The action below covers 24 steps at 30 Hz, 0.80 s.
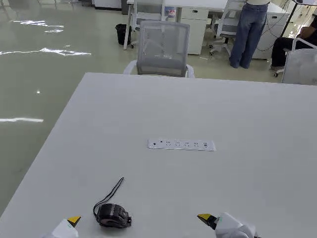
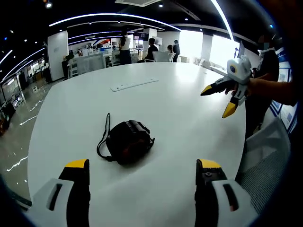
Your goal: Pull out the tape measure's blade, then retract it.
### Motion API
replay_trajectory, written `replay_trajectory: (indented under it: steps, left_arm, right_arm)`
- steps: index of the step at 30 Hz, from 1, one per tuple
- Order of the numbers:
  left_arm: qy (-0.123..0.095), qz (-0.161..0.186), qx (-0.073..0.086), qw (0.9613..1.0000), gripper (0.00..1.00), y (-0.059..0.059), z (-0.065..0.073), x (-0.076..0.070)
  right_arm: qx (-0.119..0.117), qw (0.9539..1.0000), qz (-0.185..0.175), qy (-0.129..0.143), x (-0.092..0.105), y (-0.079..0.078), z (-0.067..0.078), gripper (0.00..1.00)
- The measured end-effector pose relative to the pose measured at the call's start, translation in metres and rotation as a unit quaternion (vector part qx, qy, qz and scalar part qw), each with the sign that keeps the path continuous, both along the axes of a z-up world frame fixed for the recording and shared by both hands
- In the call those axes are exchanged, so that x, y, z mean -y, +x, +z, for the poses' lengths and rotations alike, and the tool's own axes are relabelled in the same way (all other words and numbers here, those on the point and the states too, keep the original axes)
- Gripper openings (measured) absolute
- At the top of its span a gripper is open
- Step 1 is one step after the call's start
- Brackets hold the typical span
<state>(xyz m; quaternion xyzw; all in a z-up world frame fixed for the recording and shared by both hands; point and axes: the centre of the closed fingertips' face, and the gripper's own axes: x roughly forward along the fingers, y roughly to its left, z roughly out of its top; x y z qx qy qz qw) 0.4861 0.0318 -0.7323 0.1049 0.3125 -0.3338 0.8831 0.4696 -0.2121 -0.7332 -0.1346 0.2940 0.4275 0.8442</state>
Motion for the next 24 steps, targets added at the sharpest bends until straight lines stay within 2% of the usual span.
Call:
replay_trajectory:
  steps: [5,15,24]
  left_arm:
    - [-0.003,-0.02,0.005,0.9998,0.95,-0.006,0.003,0.002]
    - [-0.004,-0.039,0.009,0.9992,0.99,-0.015,0.005,0.003]
    - [-0.004,-0.04,0.011,0.9992,0.99,-0.016,0.009,0.002]
  right_arm:
    - [-0.004,1.0,-0.006,0.0,0.012,-0.009,-0.001,0.75]
    - [-0.005,0.9996,-0.013,0.023,0.027,-0.023,0.008,0.88]
    - [-0.01,0.9995,-0.01,0.028,0.029,-0.03,0.01,0.94]
